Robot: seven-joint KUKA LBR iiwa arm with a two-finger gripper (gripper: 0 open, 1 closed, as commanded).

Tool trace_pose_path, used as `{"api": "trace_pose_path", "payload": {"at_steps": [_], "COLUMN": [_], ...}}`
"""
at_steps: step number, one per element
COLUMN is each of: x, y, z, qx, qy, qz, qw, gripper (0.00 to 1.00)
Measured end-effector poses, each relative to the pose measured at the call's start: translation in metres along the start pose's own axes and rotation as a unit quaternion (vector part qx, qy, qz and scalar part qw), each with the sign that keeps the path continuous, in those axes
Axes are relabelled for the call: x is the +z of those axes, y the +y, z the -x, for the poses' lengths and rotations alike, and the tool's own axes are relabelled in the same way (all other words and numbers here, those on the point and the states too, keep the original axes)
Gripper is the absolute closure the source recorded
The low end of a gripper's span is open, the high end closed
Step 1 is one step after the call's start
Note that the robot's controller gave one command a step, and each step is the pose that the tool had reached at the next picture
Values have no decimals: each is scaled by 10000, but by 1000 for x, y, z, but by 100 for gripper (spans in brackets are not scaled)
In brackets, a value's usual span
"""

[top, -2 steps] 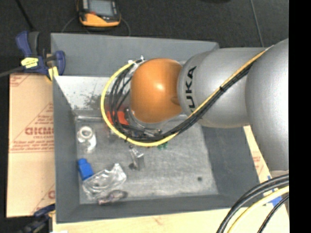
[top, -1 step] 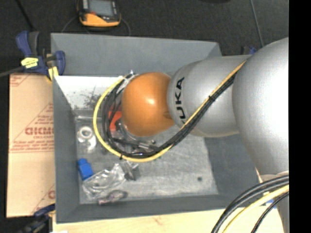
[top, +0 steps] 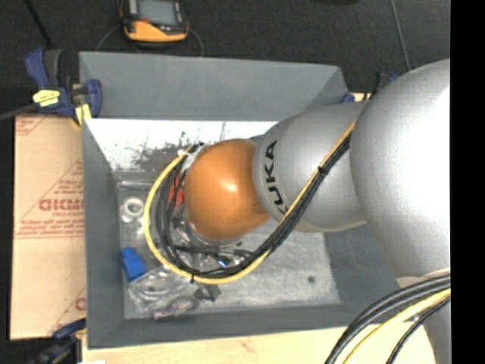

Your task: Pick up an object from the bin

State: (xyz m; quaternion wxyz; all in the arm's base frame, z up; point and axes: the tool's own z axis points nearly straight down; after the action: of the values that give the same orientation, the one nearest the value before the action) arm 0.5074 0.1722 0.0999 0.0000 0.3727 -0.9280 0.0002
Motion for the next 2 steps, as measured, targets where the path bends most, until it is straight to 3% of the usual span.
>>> {"api": "trace_pose_path", "payload": {"at_steps": [1, 2], "x": [29, 28], "y": [11, 47], "z": [-7, 12], "qx": [-611, 674], "qy": [-12, -11], "qz": [-4, -47], "qw": [9981, 9977], "gripper": [0, 0]}}
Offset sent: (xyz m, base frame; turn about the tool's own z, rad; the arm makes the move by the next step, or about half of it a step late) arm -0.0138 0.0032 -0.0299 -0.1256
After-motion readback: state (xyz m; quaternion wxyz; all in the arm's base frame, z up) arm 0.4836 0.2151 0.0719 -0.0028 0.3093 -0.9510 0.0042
